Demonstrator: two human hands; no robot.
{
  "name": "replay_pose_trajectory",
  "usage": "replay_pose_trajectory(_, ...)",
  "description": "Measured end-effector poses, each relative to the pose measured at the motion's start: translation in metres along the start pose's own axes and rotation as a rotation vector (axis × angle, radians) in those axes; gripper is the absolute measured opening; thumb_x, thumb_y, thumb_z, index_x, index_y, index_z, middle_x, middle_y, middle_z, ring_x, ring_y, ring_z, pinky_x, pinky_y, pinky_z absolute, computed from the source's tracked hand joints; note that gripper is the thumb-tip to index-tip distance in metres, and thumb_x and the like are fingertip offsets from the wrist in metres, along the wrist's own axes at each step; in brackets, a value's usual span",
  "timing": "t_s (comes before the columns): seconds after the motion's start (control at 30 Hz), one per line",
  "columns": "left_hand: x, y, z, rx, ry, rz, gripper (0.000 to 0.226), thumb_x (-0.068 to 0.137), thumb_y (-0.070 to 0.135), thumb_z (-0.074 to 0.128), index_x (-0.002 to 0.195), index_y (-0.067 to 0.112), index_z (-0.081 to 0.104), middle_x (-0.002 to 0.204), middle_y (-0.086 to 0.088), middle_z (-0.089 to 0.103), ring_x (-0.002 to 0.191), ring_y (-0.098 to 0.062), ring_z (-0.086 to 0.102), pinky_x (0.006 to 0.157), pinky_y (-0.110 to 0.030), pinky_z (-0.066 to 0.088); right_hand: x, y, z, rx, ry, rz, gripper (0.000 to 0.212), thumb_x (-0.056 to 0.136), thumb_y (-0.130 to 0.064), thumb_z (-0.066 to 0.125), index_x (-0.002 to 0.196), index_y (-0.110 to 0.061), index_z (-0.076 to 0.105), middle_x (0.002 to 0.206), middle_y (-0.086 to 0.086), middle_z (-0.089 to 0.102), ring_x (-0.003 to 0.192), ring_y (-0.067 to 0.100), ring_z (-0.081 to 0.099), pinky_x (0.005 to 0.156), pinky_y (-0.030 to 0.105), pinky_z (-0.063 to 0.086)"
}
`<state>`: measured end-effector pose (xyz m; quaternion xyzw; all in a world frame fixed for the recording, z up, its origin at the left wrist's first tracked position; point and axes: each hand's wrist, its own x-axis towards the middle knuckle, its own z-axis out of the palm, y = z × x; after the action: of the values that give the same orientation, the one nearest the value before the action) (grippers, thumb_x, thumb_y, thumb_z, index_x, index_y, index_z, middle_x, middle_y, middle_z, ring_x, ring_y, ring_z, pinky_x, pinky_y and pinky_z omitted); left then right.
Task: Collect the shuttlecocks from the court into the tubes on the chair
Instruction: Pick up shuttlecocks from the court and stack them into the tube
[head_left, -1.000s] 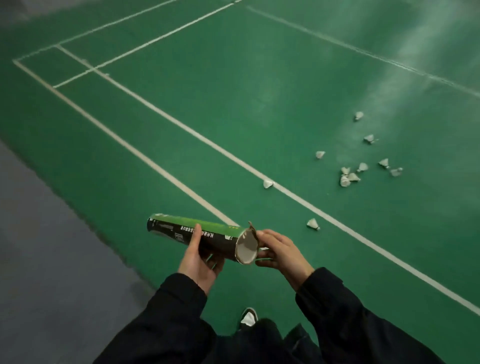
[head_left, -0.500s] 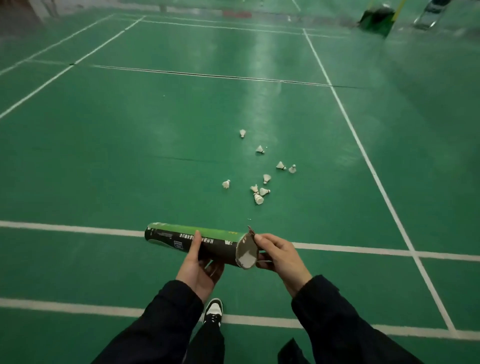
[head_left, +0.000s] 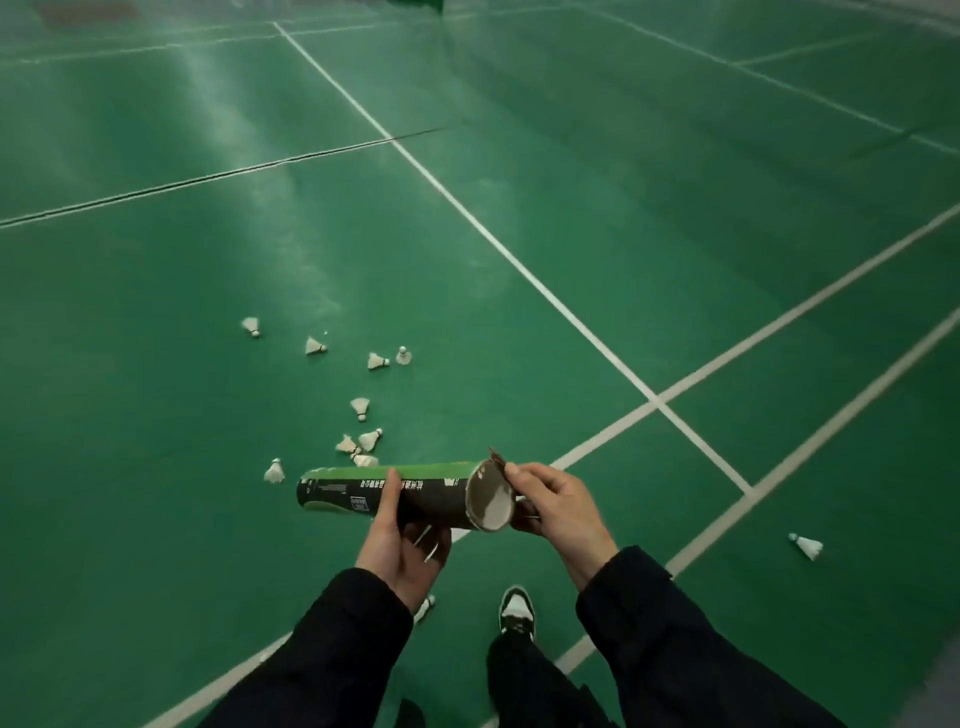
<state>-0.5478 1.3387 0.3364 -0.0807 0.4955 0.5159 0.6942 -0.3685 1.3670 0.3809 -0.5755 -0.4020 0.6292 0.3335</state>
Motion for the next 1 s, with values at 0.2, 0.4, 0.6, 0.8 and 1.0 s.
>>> replay_pose_trajectory(0.2, 0.106, -0.011, 0.13, 0.158, -0.032, -0.127, 0.059, 0.085, 0.063, 0.066, 0.116, 0.012, 0.066, 0.11, -0.01, 0.071, 0.096, -0.023, 0.062, 0.079, -0.033, 0.05, 0.095, -0.033, -0.099, 0.1, 0.174, 0.035, 0.021, 0.097, -0.031, 0.065, 0.086, -0.016, 0.074, 0.096, 0.013, 0.076, 0.084, 0.021, 0.064, 0.077, 0.033, 0.052)
replay_pose_trajectory(0.4, 0.178, -0.036, 0.253, 0.337, -0.019, -0.245, 0.072, 0.077, 0.066, 0.07, 0.125, 0.012, 0.064, 0.116, -0.008, 0.072, 0.098, -0.021, 0.068, 0.083, -0.033, 0.052, 0.167, -0.062, -0.195, 0.279, 0.357, 0.093, 0.027, 0.097, -0.029, 0.066, 0.1, -0.003, 0.073, 0.092, 0.006, 0.073, 0.079, 0.016, 0.065, 0.076, 0.032, 0.053)
replay_pose_trajectory(0.6, 0.255, -0.069, 0.362, 0.609, -0.08, -0.365, 0.071, 0.078, 0.07, 0.069, 0.119, 0.012, 0.062, 0.095, -0.005, 0.068, 0.07, -0.016, 0.057, 0.068, -0.028, 0.052, 0.21, -0.063, -0.281, 0.444, 0.577, 0.129, 0.032, 0.097, -0.029, 0.065, 0.105, 0.002, 0.072, 0.093, 0.008, 0.075, 0.083, 0.022, 0.064, 0.083, 0.039, 0.051)
replay_pose_trajectory(0.8, 0.312, -0.131, 0.46, 0.832, -0.21, -0.509, 0.076, 0.075, 0.067, 0.074, 0.129, 0.013, 0.064, 0.115, -0.006, 0.071, 0.091, -0.016, 0.064, 0.066, -0.027, 0.057, 0.23, -0.047, -0.362, 0.559, 0.832, 0.169, 0.027, 0.097, -0.032, 0.065, 0.101, -0.007, 0.075, 0.104, 0.011, 0.077, 0.088, 0.025, 0.064, 0.082, 0.038, 0.052)
replay_pose_trajectory(1.0, 0.328, -0.223, 0.54, 0.884, -0.236, -0.596, 0.07, 0.075, 0.059, 0.078, 0.125, 0.011, 0.064, 0.124, -0.01, 0.071, 0.105, -0.021, 0.063, 0.083, -0.026, 0.059, 0.214, -0.027, -0.458, 0.67, 0.978, 0.242, 0.022, 0.101, -0.023, 0.059, 0.103, -0.004, 0.071, 0.103, 0.015, 0.074, 0.082, 0.025, 0.066, 0.068, 0.03, 0.054)
